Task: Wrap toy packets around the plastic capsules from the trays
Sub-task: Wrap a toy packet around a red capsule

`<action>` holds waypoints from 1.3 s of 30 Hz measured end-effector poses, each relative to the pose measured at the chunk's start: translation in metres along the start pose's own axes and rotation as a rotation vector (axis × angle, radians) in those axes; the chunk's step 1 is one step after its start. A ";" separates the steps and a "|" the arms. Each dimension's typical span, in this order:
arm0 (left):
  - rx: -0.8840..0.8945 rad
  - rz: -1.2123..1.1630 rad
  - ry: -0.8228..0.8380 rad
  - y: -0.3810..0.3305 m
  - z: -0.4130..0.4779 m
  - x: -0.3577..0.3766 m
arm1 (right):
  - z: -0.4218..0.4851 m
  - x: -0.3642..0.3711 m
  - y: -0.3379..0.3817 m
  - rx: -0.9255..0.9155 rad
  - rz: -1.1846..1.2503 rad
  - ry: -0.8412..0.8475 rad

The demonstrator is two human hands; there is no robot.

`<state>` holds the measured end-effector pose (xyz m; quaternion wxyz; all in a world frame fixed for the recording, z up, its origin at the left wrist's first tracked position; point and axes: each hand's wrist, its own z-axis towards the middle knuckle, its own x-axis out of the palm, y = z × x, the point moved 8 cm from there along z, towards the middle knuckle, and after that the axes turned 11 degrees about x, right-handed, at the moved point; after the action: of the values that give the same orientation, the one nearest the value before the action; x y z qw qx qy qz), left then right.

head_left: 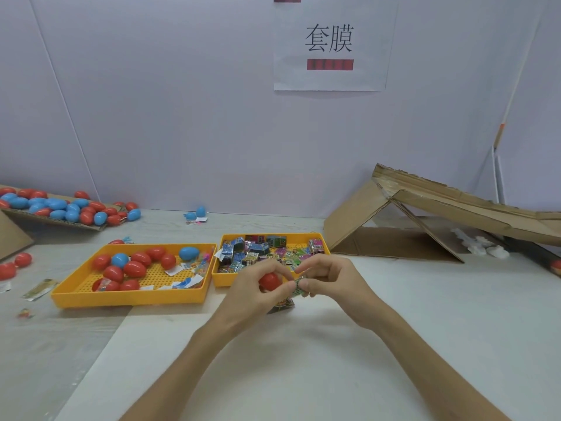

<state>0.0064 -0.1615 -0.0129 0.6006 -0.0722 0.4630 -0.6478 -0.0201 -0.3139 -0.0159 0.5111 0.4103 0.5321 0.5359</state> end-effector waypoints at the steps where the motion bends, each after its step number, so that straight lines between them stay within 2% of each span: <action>1: 0.003 -0.006 0.004 0.001 0.000 0.000 | 0.000 0.000 0.000 -0.001 -0.009 -0.002; 7: -0.016 -0.112 0.034 -0.001 0.001 0.003 | -0.001 0.001 0.001 0.003 -0.041 -0.023; 14: -0.189 -0.303 0.055 0.002 -0.002 0.007 | -0.001 0.002 0.001 0.006 -0.029 -0.043; 18: -0.221 -0.328 0.000 0.007 -0.001 0.003 | -0.001 -0.001 0.004 -0.001 0.056 -0.043; 23: -0.244 -0.362 -0.124 0.008 -0.001 -0.007 | -0.003 -0.007 0.011 -0.067 0.056 -0.102; 27: -0.240 -0.347 -0.161 0.008 -0.001 -0.010 | -0.005 -0.001 0.014 -0.089 0.010 -0.100; 39: -0.259 -0.371 -0.080 0.006 -0.002 0.001 | -0.002 0.007 0.008 -0.077 -0.090 -0.146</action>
<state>0.0095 -0.1603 -0.0188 0.4748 -0.2580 0.4970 -0.6790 -0.0243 -0.3070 -0.0091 0.5875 0.4043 0.4902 0.5011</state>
